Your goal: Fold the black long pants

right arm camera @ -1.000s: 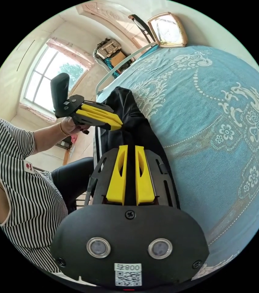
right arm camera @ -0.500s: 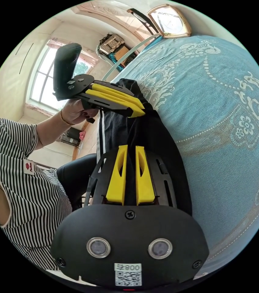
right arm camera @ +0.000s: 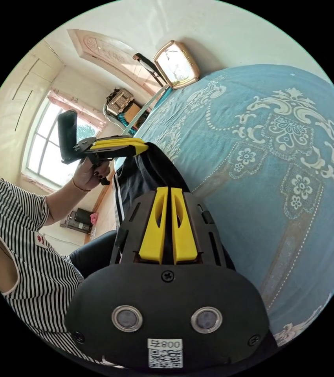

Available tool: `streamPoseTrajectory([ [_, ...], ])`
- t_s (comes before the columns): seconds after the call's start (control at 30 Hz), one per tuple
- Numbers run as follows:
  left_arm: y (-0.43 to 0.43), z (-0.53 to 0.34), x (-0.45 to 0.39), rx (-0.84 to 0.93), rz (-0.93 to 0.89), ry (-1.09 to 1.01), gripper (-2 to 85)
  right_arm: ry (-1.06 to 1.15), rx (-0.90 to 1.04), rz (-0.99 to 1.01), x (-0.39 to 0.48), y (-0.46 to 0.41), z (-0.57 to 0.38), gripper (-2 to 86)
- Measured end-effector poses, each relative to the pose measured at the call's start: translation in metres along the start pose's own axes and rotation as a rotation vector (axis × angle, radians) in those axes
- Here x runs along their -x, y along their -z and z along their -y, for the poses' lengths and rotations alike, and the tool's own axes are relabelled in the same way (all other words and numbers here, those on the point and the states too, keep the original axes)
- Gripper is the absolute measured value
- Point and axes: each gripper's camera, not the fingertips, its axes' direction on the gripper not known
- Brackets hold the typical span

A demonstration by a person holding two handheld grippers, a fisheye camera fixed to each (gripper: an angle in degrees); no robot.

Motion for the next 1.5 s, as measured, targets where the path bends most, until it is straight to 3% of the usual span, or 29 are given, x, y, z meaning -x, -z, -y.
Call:
streamPoseTrajectory([
  [0.13, -0.010, 0.012, 0.007, 0.001, 0.011, 0.024, 1.1, -0.049, -0.070, -0.081, -0.006, 0.016, -0.002, 0.6],
  [0.33, -0.040, 0.021, 0.013, 0.094, 0.022, 0.050, 1.1, -0.113, -0.021, -0.127, -0.019, 0.022, 0.000, 0.6],
  [0.47, -0.005, 0.007, 0.007, -0.033, 0.009, 0.059, 1.1, -0.161, -0.026, -0.247, -0.025, 0.039, -0.003, 1.3],
  [0.6, 0.032, -0.017, 0.002, -0.125, -0.012, 0.063, 1.1, -0.141, -0.029, -0.155, -0.032, 0.053, -0.005, 4.2],
  [0.73, 0.059, -0.034, -0.003, -0.139, -0.014, 0.069, 1.1, -0.070, 0.083, -0.109, -0.029, 0.053, -0.001, 7.1],
  [0.93, 0.075, -0.041, -0.004, -0.143, -0.013, 0.083, 1.1, 0.015, 0.072, -0.005, -0.023, 0.073, -0.008, 8.0],
  [1.3, 0.088, -0.043, 0.005, -0.151, -0.037, 0.104, 1.1, 0.049, 0.178, 0.021, -0.024, 0.068, -0.012, 4.0],
  [1.5, 0.090, -0.037, 0.015, -0.150, -0.041, 0.112, 1.2, 0.029, 0.116, -0.125, -0.020, 0.075, -0.011, 0.8],
])
